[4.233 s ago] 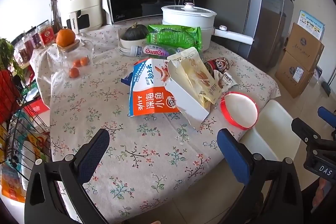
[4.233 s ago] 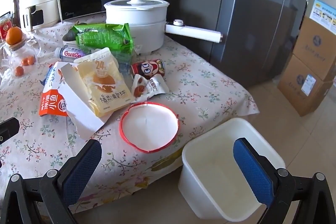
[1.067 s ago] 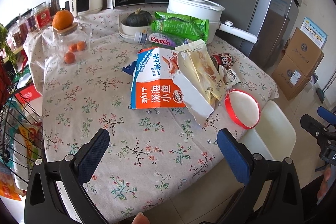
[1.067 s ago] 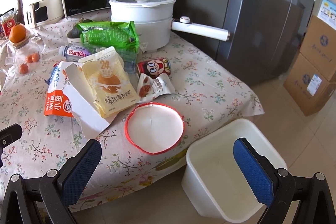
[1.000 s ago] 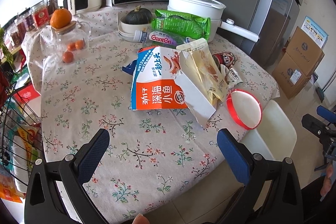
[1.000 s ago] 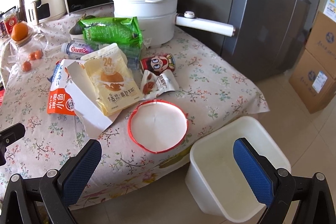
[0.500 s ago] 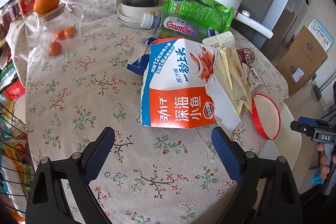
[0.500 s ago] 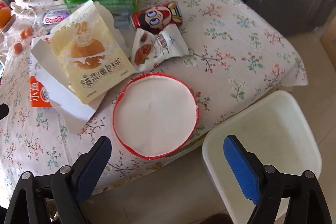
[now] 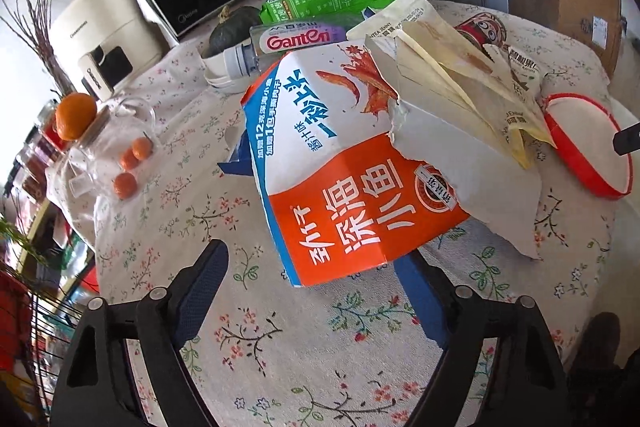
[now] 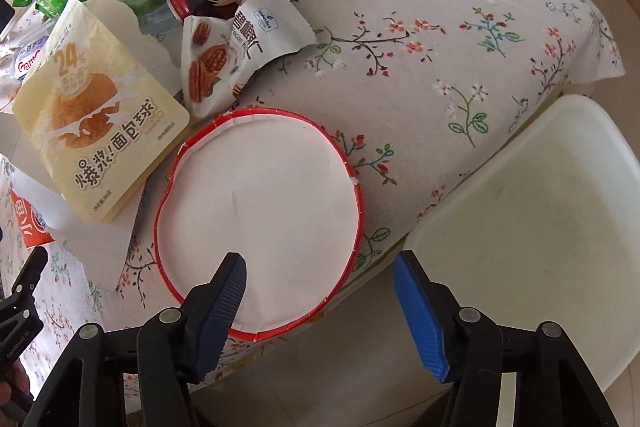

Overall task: Collect trash
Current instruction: 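Grasp the red-rimmed paper lid with the right tool while the left tool grasps the orange-white snack bag, then carry the lid with the right tool while the left tool carries the snack bag over the white bin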

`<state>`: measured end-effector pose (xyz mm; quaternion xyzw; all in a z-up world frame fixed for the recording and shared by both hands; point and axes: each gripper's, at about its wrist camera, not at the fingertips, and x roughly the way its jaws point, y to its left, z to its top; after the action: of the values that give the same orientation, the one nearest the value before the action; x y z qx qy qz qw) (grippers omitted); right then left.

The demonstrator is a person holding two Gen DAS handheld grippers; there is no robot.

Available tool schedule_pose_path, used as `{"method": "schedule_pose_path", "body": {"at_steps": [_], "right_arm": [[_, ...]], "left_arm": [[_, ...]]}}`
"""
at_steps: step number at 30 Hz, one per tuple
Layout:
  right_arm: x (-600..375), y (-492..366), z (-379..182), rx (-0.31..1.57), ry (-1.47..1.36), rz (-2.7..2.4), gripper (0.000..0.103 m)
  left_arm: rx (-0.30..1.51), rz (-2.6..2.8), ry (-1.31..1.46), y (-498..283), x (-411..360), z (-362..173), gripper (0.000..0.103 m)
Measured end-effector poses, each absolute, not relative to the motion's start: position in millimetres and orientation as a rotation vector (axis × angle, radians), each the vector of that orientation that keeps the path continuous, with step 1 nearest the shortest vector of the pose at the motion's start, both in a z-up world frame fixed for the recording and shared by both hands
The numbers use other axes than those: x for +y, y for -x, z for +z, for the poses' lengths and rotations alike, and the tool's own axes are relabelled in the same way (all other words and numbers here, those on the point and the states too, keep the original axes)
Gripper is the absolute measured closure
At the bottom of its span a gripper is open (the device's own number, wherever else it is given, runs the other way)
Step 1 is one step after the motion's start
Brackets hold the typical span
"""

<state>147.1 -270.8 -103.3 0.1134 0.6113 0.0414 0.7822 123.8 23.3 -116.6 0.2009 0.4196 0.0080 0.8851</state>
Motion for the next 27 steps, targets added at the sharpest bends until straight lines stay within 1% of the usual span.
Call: {"method": "schedule_pose_path", "body": {"at_steps": [1, 2, 3, 4, 5, 6, 7, 9, 11, 13, 15, 21, 27], "right_arm": [[-271.2, -147.5, -104.6, 1.32, -0.248, 0.085, 0.046], [-271.9, -148.5, -107.2, 1.321, -0.248, 0.079, 0.048], [-271.9, -148.5, -109.6, 1.324, -0.253, 0.077, 0.053], [-272.3, -149.2, -112.4, 1.327, -0.264, 0.077, 0.057], [-272.8, -149.3, -114.3, 1.332, -0.278, 0.08, 0.059], [-272.9, -149.1, -116.3, 1.336, -0.291, 0.084, 0.063], [-272.8, -148.8, -118.2, 1.34, -0.301, 0.089, 0.068], [-270.9, -148.1, -120.5, 1.345, -0.311, 0.104, 0.071], [-268.4, -147.5, -120.8, 1.338, -0.32, 0.113, 0.077], [-268.1, -146.7, -118.9, 1.326, -0.34, 0.127, 0.085], [-267.5, -146.5, -116.5, 1.315, -0.355, 0.132, 0.088], [-262.8, -148.2, -104.1, 1.275, -0.348, 0.141, 0.093], [-251.6, -142.2, -83.6, 1.202, -0.278, 0.162, 0.094]], "left_arm": [[0.87, 0.029, -0.429, -125.8, 22.6, -118.1, 0.026], [0.869, 0.037, -0.432, -127.2, 22.6, -119.1, 0.033], [0.868, 0.043, -0.429, -128.1, 22.7, -119.4, 0.04], [0.867, 0.047, -0.425, -128.7, 23.5, -118.9, 0.043], [0.862, 0.048, -0.419, -128.9, 24.5, -117.7, 0.051], [0.856, 0.05, -0.417, -129.0, 24.9, -115.7, 0.061], [0.849, 0.051, -0.411, -128.7, 25.7, -113.4, 0.066], [0.834, 0.054, -0.392, -127.0, 28.4, -108.0, 0.076], [0.823, 0.065, -0.366, -126.1, 33.0, -101.5, 0.083], [0.813, 0.076, -0.332, -126.1, 40.9, -94.6, 0.088], [0.816, 0.09, -0.297, -127.3, 49.8, -88.9, 0.096], [0.85, 0.112, -0.169, -121.4, 74.6, -74.6, 0.102], [0.855, 0.127, -0.093, -108.6, 94.5, -62.7, 0.102]]}}
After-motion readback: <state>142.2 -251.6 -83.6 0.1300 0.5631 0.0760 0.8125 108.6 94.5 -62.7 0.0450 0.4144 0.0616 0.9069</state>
